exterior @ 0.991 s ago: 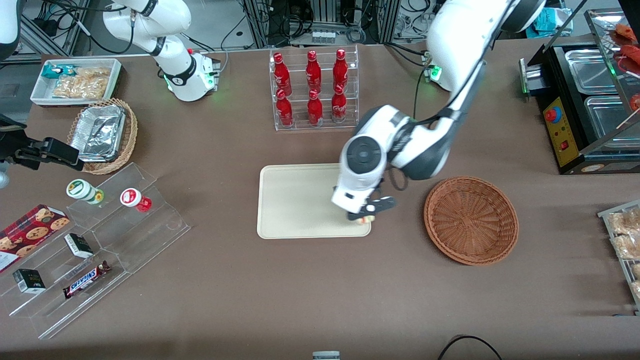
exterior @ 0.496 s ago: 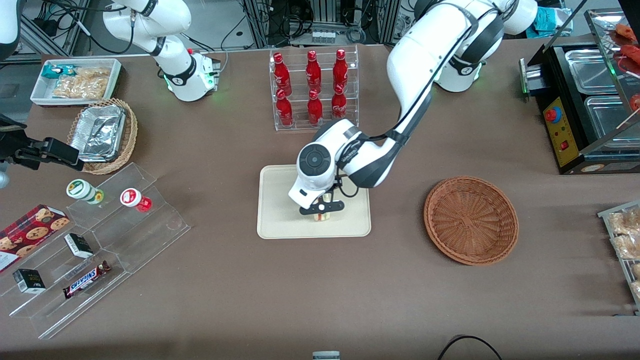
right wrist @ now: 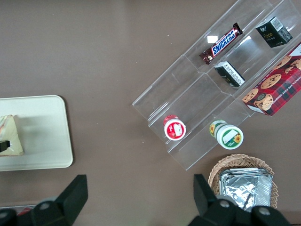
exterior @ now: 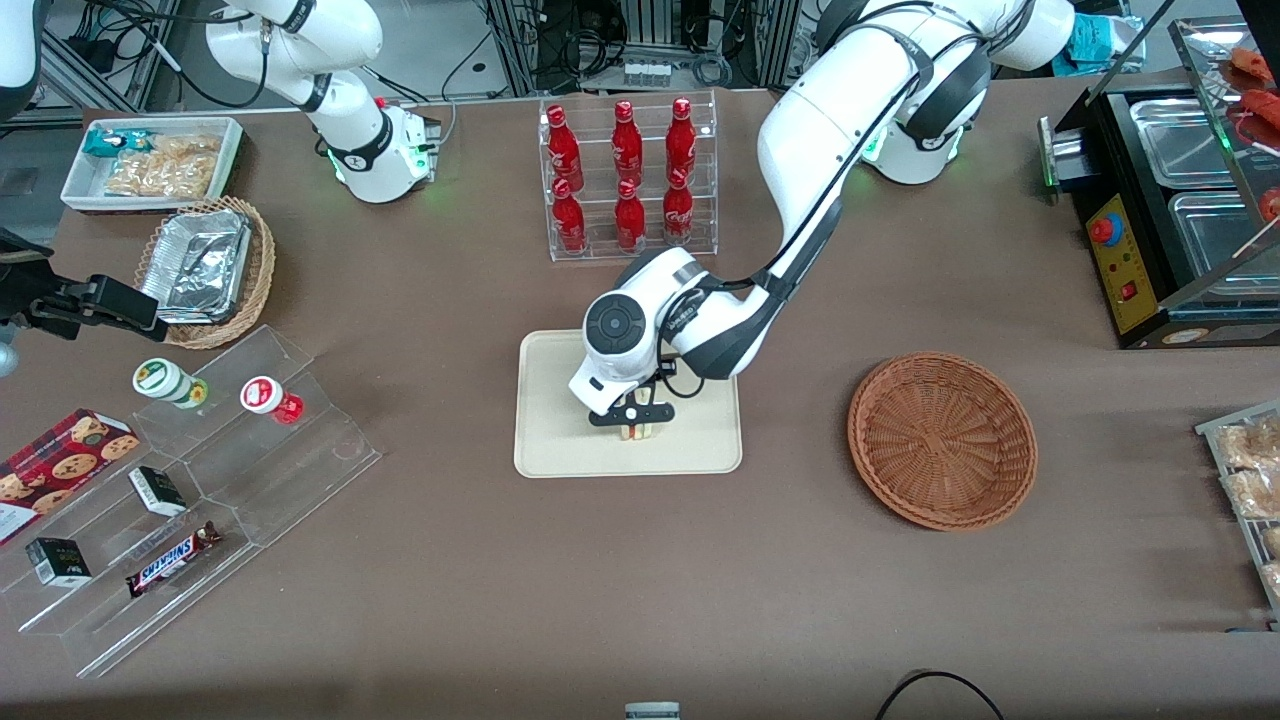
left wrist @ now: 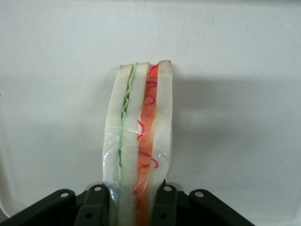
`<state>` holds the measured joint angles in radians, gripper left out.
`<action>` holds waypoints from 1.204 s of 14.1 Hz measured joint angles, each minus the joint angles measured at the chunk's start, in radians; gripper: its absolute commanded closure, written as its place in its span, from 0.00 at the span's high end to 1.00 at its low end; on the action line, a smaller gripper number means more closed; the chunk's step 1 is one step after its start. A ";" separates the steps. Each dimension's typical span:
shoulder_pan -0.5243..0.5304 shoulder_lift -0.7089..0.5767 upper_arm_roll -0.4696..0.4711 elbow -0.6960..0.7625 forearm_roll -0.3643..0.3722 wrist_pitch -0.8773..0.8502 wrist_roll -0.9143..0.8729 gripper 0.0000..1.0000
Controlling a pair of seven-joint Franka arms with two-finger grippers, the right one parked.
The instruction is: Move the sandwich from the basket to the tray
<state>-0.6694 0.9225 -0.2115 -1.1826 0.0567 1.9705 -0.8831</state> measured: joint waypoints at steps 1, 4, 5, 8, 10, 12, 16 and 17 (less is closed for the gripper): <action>0.000 -0.001 0.000 0.011 0.001 -0.003 0.000 1.00; 0.010 -0.056 0.005 0.050 0.001 -0.076 0.000 1.00; 0.026 -0.093 0.009 0.058 0.001 -0.113 0.000 1.00; 0.134 -0.234 0.009 0.052 -0.007 -0.274 0.060 1.00; 0.218 -0.339 0.010 -0.016 -0.019 -0.332 0.165 1.00; 0.299 -0.444 0.011 -0.126 -0.023 -0.338 0.244 1.00; 0.435 -0.623 0.013 -0.301 -0.023 -0.371 0.365 1.00; 0.473 -0.653 0.014 -0.319 -0.023 -0.405 0.412 1.00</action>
<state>-0.1960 0.2691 -0.1971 -1.5019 0.0332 1.5655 -0.4711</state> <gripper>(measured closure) 0.000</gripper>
